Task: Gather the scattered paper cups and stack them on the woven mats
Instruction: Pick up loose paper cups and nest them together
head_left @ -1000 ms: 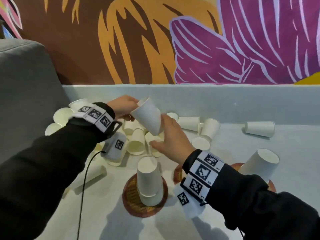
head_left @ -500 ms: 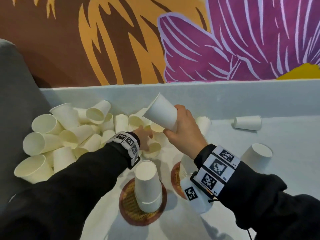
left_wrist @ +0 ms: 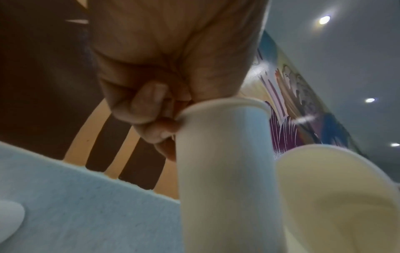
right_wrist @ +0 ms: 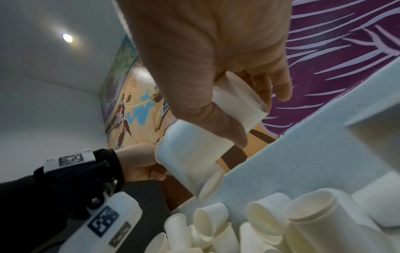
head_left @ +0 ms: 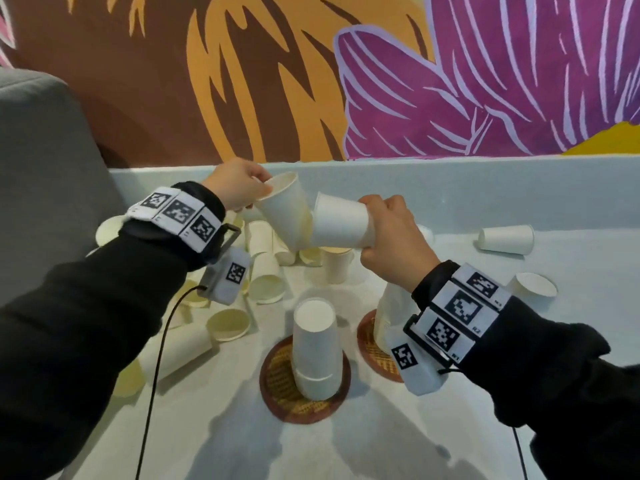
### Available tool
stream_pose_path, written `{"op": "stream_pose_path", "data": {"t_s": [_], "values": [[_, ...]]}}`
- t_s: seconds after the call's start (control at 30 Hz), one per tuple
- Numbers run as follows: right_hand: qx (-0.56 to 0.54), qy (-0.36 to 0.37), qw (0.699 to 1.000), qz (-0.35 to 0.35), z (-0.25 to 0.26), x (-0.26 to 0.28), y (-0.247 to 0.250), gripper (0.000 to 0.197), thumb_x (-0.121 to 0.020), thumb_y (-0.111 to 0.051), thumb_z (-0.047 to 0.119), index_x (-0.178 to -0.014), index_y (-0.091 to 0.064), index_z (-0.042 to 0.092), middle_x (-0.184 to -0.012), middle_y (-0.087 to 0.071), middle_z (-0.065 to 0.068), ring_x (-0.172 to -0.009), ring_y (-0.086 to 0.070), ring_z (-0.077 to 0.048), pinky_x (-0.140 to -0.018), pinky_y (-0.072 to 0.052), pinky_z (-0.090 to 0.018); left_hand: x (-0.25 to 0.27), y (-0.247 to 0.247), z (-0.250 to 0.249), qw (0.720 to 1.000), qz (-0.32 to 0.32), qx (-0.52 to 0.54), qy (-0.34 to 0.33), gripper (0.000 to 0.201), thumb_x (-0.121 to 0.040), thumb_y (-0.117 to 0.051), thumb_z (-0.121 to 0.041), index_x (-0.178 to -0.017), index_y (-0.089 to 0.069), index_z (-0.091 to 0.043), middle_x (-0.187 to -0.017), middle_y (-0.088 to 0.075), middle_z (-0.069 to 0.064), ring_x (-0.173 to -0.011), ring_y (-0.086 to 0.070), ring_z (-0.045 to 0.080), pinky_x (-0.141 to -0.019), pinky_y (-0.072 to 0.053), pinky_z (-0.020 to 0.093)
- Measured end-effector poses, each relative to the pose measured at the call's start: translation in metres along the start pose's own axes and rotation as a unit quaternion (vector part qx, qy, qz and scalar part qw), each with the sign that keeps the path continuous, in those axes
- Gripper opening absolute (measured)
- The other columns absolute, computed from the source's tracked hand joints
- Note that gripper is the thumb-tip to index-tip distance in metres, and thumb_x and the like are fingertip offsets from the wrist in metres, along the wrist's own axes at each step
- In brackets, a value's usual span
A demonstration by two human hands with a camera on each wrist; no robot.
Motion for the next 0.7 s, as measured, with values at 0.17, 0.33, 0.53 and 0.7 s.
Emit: {"op": "stream_pose_path", "data": {"t_s": [0.17, 0.33, 0.53, 0.7], "values": [[-0.003, -0.009, 1.0, -0.02, 0.008, 0.012, 0.002, 0.059, -0.076, -0.065, 0.008, -0.129, -0.04, 0.016, -0.122, -0.036, -0.012, -0.111, -0.043, -0.032, -0.094, -0.041, -0.037, 0.017, 0.024, 0.02, 0.998, -0.039, 0.038, 0.042, 0.024, -0.091, -0.044, -0.007, -0.098, -0.068, -0.008, -0.066, -0.052, 0.008, -0.052, -0.044, 0.017, -0.047, -0.038, 0.022], [-0.082, 0.037, 0.996, 0.003, 0.043, 0.026, -0.003, 0.069, -0.072, -0.078, 0.028, -0.13, -0.041, 0.023, -0.117, -0.04, -0.003, -0.098, -0.042, -0.016, -0.08, -0.035, -0.022, 0.056, -0.01, -0.014, 0.994, 0.084, 0.068, -0.024, 0.02, -0.087, -0.054, 0.0, -0.073, -0.063, -0.011, -0.062, -0.058, 0.006, -0.047, -0.054, 0.013, -0.047, -0.044, 0.022], [-0.085, 0.02, 0.989, -0.121, 0.061, 0.054, 0.053, 0.083, -0.054, -0.083, 0.053, -0.124, -0.046, 0.029, -0.109, -0.041, 0.006, -0.098, -0.043, -0.01, -0.079, -0.044, -0.027, 0.075, -0.033, -0.034, 0.98, 0.142, 0.107, -0.087, 0.018, -0.09, -0.051, 0.004, -0.093, -0.063, -0.008, -0.072, -0.065, 0.001, -0.044, -0.06, -0.002, -0.042, -0.046, 0.012], [-0.119, 0.041, 0.98, -0.155, 0.078, 0.07, 0.073, 0.072, -0.055, -0.077, 0.059, -0.113, -0.052, 0.026, -0.108, -0.053, 0.009, -0.101, -0.052, -0.012, -0.084, -0.054, -0.035, 0.07, -0.041, -0.03, 0.976, 0.09, 0.165, -0.107, 0.051, -0.078, -0.067, 0.008, -0.127, -0.051, 0.007, -0.096, -0.059, 0.004, -0.062, -0.061, -0.008, -0.062, -0.048, 0.011]]}}
Point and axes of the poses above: each hand's wrist, its own x-axis away from the middle knuckle, its own y-axis out of the back of the hand, z = x × y, the point moved 10 cm from there along -x, towards the middle knuckle
